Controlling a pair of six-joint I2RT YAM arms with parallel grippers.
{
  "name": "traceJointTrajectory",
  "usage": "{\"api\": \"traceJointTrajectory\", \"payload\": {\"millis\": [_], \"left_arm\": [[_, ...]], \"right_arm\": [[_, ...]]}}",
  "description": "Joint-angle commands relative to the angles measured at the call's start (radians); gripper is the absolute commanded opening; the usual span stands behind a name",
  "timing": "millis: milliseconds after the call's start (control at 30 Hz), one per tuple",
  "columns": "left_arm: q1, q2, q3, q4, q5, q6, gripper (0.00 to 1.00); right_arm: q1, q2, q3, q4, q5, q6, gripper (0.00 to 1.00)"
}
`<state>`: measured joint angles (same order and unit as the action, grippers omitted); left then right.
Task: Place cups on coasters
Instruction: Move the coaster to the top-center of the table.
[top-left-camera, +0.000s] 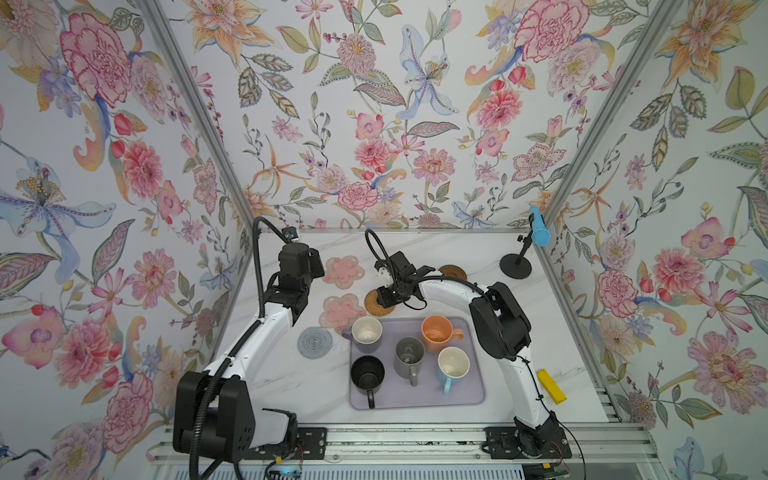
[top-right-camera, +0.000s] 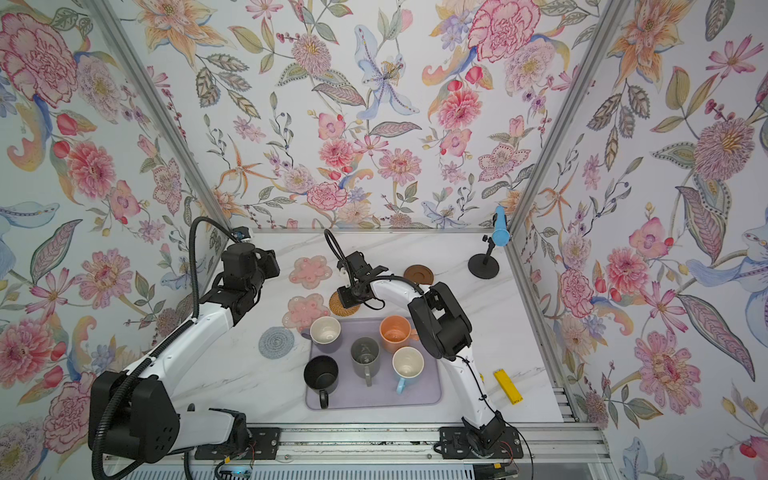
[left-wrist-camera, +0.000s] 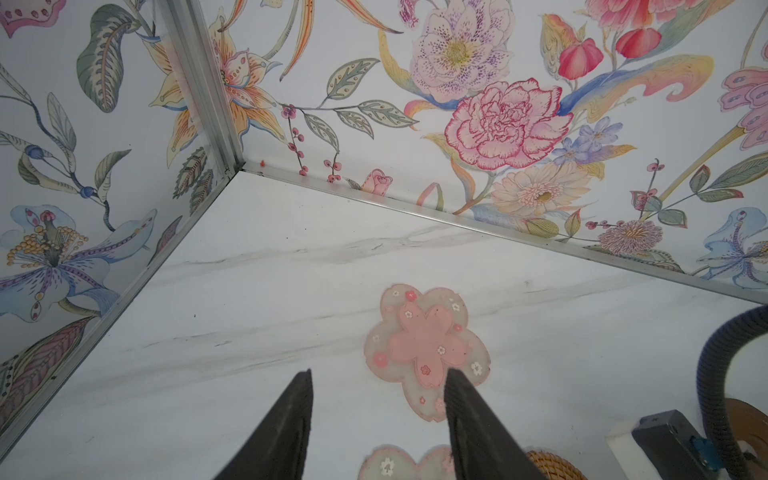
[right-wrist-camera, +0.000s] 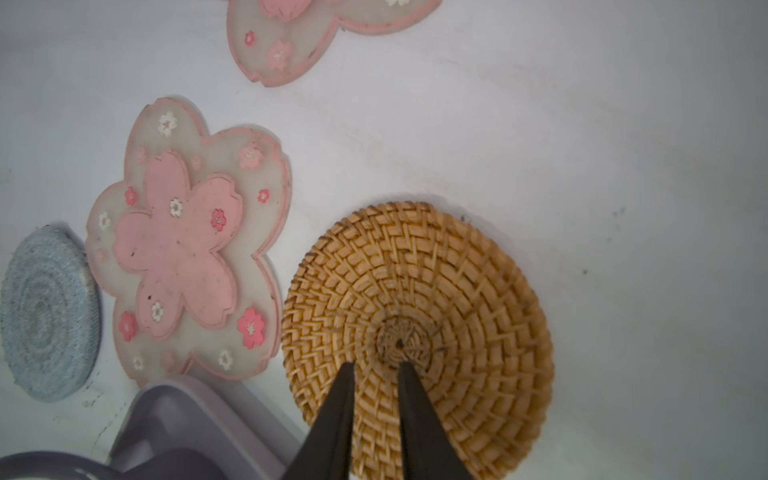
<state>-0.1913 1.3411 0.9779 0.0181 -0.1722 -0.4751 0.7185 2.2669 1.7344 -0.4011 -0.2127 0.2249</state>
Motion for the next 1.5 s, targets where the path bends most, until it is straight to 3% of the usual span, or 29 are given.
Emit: {"api": "traceJointTrajectory", "payload": {"millis": [0, 300, 700, 1467], "left_arm": [[-0.007, -0.025, -0.007, -0.025, -0.033, 0.025, 0.54], [-0.002, -0.033, -0.008, -0.032, -0.047, 0.03, 0.54], [-0.002, -0.028, 0.001, -0.038, -0.04, 0.023, 0.54], [-0.002, 0.012, 0.033, -0.036, -0.032, 0.003, 0.54]], "right_arm": [[-0.002, 0.05, 0.029, -0.041, 0.056, 0.011, 0.23], [-0.023, 0.094, 0.058, -0.076, 0.115, 0.024, 0.22], [-0.18, 0.132, 0.149, -0.119, 0.167, 0.021, 0.23], [-0.314, 0.026, 0.001, -0.118, 0.234, -0.01, 0.23]]}}
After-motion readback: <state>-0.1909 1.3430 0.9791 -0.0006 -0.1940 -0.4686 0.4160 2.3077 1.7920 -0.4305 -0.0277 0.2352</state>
